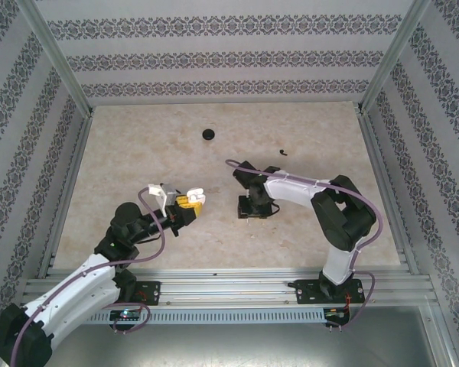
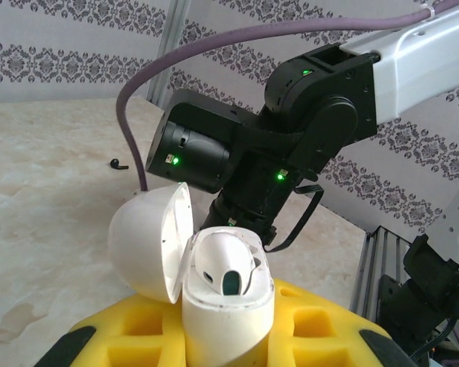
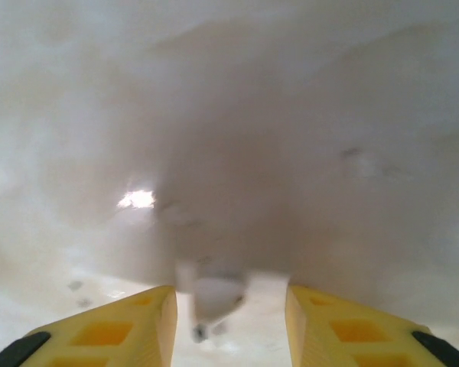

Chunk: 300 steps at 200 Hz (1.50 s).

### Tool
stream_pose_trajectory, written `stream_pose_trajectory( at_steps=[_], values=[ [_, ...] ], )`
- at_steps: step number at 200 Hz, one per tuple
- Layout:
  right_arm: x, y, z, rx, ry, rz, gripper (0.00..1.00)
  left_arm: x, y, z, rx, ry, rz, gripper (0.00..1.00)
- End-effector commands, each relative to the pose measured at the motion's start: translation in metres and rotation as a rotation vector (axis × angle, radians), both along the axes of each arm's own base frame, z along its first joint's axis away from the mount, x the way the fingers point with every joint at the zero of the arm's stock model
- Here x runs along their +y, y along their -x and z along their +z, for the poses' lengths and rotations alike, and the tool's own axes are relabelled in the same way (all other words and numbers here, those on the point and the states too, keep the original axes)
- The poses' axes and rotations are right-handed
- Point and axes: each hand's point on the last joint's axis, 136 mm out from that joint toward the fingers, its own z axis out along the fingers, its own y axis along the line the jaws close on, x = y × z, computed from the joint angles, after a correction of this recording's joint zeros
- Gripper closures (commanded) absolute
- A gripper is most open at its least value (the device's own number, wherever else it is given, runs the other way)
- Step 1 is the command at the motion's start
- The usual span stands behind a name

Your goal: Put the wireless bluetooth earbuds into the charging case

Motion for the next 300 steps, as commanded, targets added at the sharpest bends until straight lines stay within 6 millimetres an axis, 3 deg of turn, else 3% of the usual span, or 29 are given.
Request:
stream_pose_trajectory(
  at_steps=[1, 41, 102, 247, 300],
  values=[
    [0.0, 0.004, 0.014, 0.024, 0.013, -0.004, 0.57, 0.001, 0.006, -0.006, 0.026, -0.004, -0.002, 1.0],
    [0.002, 0.003, 0.039, 0.01, -0.006, -0.005, 0.56, 0.004, 0.006, -0.008, 0.031, 0.002, 0.017, 1.0],
    [-0.004, -0.002, 0.039, 0.01, 0.131, 0.135, 0.59, 0.004, 0.006, -0.009, 0.043, 0.0, 0.013, 1.0],
    [-0.002, -0.002, -0.002, 0.134, 0.232, 0.21, 0.65, 0.004, 0.004, -0.015, 0.053, -0.008, 0.022, 1.0],
    [-0.003, 0.002, -0.012, 0.147, 0.229, 0.2, 0.76, -0.003, 0.01, -0.011, 0.033, 0.011, -0.044, 0.99]
  ],
)
